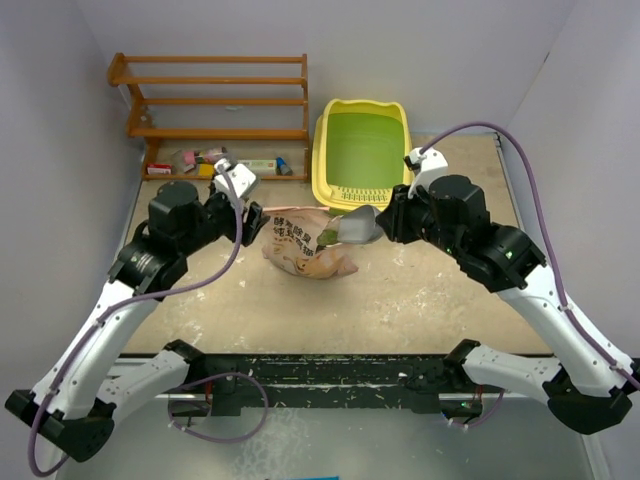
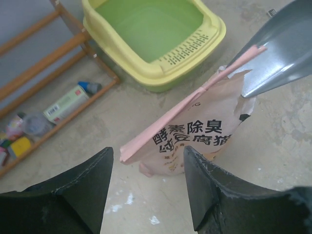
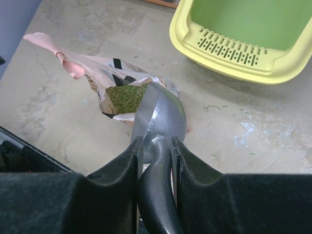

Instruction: Fill the litter box with clean litter

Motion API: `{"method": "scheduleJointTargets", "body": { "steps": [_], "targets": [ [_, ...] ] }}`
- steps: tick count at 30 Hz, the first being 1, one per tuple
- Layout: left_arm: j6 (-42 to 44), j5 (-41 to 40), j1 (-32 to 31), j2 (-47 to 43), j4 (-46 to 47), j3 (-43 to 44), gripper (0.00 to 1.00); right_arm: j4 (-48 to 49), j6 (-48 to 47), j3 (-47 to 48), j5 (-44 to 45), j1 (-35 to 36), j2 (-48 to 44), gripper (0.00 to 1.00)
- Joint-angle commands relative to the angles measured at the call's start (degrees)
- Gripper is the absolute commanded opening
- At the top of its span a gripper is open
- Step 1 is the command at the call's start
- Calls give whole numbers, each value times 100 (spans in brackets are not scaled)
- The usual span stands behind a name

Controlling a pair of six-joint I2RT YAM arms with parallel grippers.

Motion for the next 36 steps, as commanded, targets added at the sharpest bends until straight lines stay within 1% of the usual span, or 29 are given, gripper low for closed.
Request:
{"method": "scheduleJointTargets", "body": {
  "steps": [1,5,7,9,13,17,20,25,27,30,33,36],
  "targets": [
    [1314,778,17,-449,639,-301,64,117,-89,313,-121,-8,-100,0],
    [2131,1315,19,-401,671,-607,66,-4,-91,448,-187,-9,-23,0],
    [2360,1502,24,-266,664,-669,65,-95,-91,548,-196,-9,13,0],
    [2530,1570,24,-152,862,-766,65,-125,-91,609,-208,-10,15,0],
    [2666,1245,22,45,1552,-977,64,-181,-122,698,-259,-5,56,0],
    [3016,1117,23,277,1760,-1033,64,-223,-152,710,-315,-10,105,0],
    [3054,986,24,367,1954,-1027,63,-209,-152,689,-320,-10,122,0],
    [3143,913,24,165,2056,-953,64,-256,-143,690,-296,-6,63,0],
    [3259,924,23,109,2013,-883,65,-271,-163,688,-252,-6,38,0],
    [3481,1126,24,122,1877,-769,70,-316,-204,710,-220,-9,37,0],
    [3893,1713,28,407,1239,-500,71,-325,-222,710,-218,-10,30,0],
    [4159,2046,31,886,643,-184,71,-298,-205,690,-245,-9,-8,0]
  ]
}}
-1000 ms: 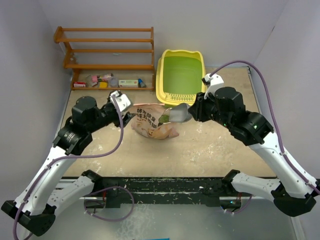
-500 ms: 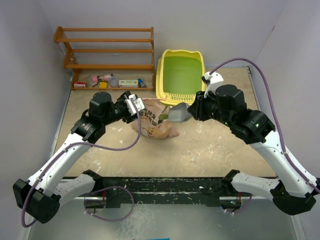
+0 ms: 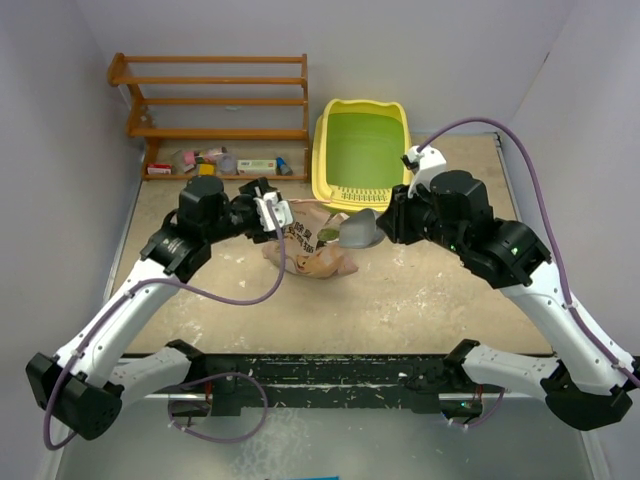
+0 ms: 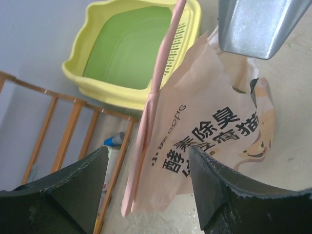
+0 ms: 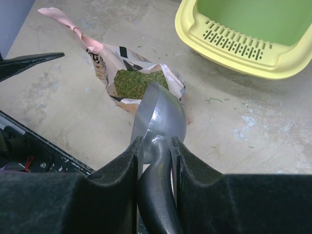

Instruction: Fill the litter box with clean litter

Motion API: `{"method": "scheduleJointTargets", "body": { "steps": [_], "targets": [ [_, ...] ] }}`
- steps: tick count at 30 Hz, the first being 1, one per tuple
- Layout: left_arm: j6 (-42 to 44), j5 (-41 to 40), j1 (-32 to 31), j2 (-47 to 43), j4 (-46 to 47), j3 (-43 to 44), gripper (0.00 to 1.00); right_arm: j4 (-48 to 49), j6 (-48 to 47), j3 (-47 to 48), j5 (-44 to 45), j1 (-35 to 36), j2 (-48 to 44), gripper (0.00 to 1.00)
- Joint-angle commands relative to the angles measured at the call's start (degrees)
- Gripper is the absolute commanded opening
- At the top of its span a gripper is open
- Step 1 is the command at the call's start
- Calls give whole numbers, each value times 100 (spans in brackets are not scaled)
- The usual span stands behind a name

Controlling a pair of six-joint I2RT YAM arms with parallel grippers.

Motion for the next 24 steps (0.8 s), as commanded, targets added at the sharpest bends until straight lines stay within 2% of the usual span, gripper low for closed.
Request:
{"method": "scheduleJointTargets", "body": {
  "steps": [1,6,8,11,12,13,16,24],
  "targets": [
    [663,720,32,580,-716,592,71,204,-83,249,-32,-10,-168,0],
    [1055,909,196,1122,-1131,946,71,208,-74,249,-79,-9,-261,0],
    [1144,914,249,1270,-1294,1052,67,198,-87,249,-81,-6,-288,0],
    [1023,1019,252,1263,-1390,1064,53,194,-98,221,-63,-9,-327,0],
    [917,1049,252,1189,-1333,1001,46,196,-106,210,-49,-6,-337,0],
    [792,1039,250,1100,-1239,906,35,196,-119,199,-46,-7,-338,0],
    [480,908,252,743,-978,550,23,200,-171,179,-42,-10,-278,0],
    [-255,627,244,-112,188,-450,4,385,-116,170,-122,-8,26,0]
  ]
}}
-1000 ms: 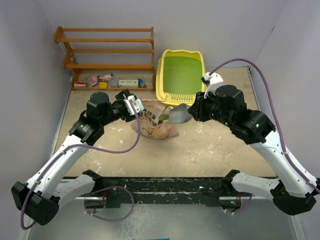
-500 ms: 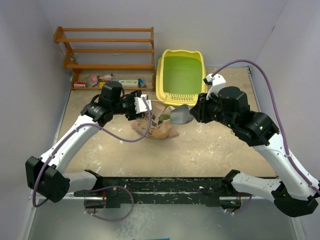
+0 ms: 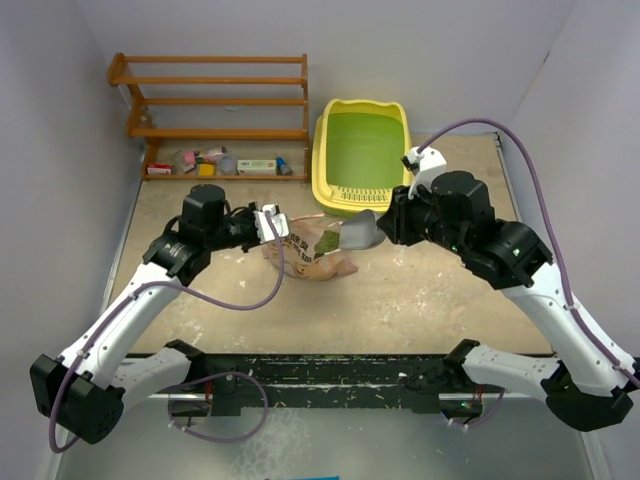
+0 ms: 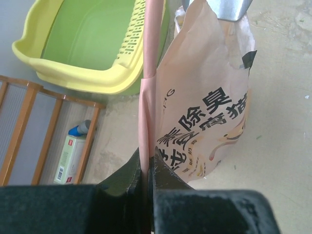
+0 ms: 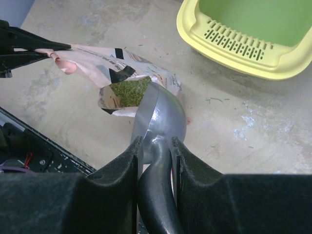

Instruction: Fill the litter box with clean litter

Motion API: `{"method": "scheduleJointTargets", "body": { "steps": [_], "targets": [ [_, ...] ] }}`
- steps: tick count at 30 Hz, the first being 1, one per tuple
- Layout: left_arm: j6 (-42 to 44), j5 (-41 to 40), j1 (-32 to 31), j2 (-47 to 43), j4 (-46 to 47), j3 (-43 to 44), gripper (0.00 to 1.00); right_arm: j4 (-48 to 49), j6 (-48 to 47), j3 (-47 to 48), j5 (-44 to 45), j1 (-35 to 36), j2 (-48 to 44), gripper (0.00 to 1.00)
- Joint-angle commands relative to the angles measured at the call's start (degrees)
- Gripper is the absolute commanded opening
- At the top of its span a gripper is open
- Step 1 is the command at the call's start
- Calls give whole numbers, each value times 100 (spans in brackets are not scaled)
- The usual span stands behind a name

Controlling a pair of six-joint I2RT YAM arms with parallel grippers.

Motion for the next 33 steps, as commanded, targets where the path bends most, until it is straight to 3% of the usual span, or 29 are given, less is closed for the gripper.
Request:
{"method": "scheduleJointTargets", "body": {
  "steps": [1,19,33],
  "targets": [
    [-565,-21,10,-318,951,-338,3,476,-28,177,-129,-9,148,0],
    [-1567,542,-13,-815,1853,-989,0,878,325,-45,-507,-5,1114,0],
    [-2091,344,-157,-922,2528,-1400,0,80,203,538,505,-10,2066,0]
  ]
}}
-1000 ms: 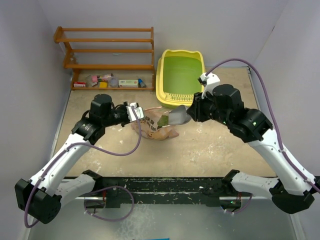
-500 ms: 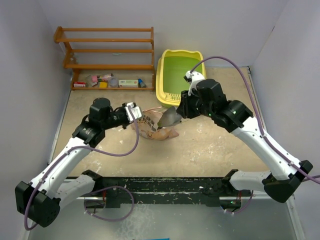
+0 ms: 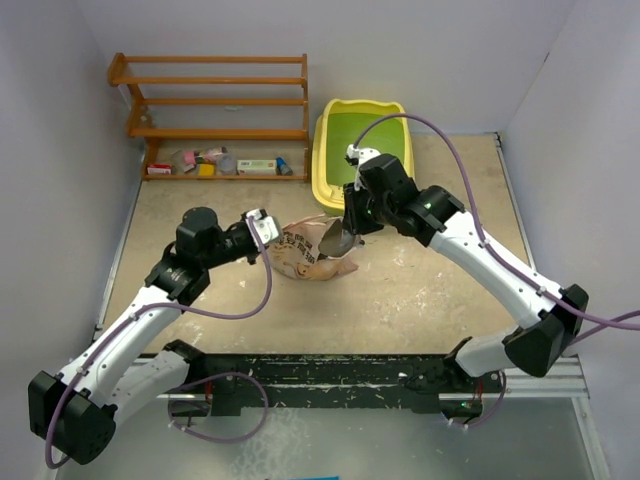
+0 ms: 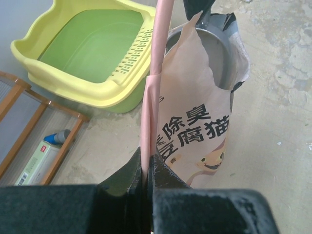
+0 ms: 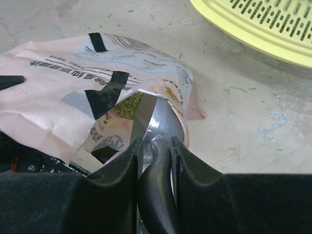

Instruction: Fill the litter box with clean litter

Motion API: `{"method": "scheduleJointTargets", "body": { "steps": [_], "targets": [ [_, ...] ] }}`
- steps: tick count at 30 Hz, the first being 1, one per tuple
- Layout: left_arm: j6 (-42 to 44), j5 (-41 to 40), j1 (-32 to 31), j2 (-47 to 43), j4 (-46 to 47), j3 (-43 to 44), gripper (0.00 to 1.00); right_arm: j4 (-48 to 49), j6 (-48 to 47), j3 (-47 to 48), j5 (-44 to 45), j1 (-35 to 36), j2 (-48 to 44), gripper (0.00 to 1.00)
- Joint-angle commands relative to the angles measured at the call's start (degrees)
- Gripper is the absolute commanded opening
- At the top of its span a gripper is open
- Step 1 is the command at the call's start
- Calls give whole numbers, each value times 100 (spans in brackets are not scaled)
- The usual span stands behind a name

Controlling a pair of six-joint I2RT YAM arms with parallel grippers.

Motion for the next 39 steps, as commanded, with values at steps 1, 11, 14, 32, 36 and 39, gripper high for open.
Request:
{"method": "scheduleJointTargets", "body": {
  "steps": [1,11,14,32,36,39],
  "targets": [
    [-291,192,-87,-89,638,36,0,-409,-170,465,853,-29,123,0],
    [-367,148,-107,-156,769,-91,0,-307,-409,577,780,-20,568,0],
    [-372,158,-120,-171,771,-123,0,-15,-398,352,646,-23,557,0],
    [-328,55,-131,-142,751,-189,0,541,-151,-341,406,-19,1069,0],
    [-328,38,-129,-80,762,-171,0,857,12,-872,298,-25,895,0],
    [-334,43,-133,-24,789,-159,0,1135,86,-1228,225,-25,795,0]
  ]
}}
